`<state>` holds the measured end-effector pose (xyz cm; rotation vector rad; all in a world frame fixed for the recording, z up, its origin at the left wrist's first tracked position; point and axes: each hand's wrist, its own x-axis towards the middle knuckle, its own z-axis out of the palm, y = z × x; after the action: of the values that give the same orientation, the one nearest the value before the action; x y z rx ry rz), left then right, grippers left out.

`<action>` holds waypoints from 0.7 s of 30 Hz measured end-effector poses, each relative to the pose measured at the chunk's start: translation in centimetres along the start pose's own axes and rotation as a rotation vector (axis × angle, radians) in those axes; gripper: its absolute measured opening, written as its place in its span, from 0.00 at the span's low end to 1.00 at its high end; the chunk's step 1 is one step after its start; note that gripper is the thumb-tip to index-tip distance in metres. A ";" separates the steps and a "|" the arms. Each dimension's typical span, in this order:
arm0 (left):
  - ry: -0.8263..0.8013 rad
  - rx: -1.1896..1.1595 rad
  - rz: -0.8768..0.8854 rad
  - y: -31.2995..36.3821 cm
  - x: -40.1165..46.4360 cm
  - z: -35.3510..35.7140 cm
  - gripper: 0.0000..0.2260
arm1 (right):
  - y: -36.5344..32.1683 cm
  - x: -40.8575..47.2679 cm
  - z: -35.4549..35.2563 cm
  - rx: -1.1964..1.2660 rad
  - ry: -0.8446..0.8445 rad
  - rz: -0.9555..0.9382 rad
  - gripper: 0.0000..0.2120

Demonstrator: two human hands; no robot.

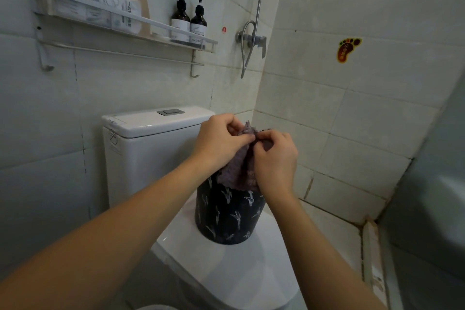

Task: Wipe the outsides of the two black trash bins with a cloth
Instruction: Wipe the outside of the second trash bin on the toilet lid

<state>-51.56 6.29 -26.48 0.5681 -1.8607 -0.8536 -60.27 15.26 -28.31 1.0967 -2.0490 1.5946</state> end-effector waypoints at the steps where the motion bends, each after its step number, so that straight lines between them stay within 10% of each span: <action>1: 0.006 0.014 0.007 0.0 -0.1 0.1 0.09 | 0.0 0.0 0.0 0.008 -0.011 0.002 0.07; 21: -0.142 -0.117 -0.088 0.3 0.1 -0.1 0.09 | 0.1 -0.9 -1.2 0.566 -0.090 0.281 0.14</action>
<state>-51.57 6.39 -26.14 0.5307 -1.9098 -1.0779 -59.98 16.71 -28.60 1.0966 -1.9185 2.4065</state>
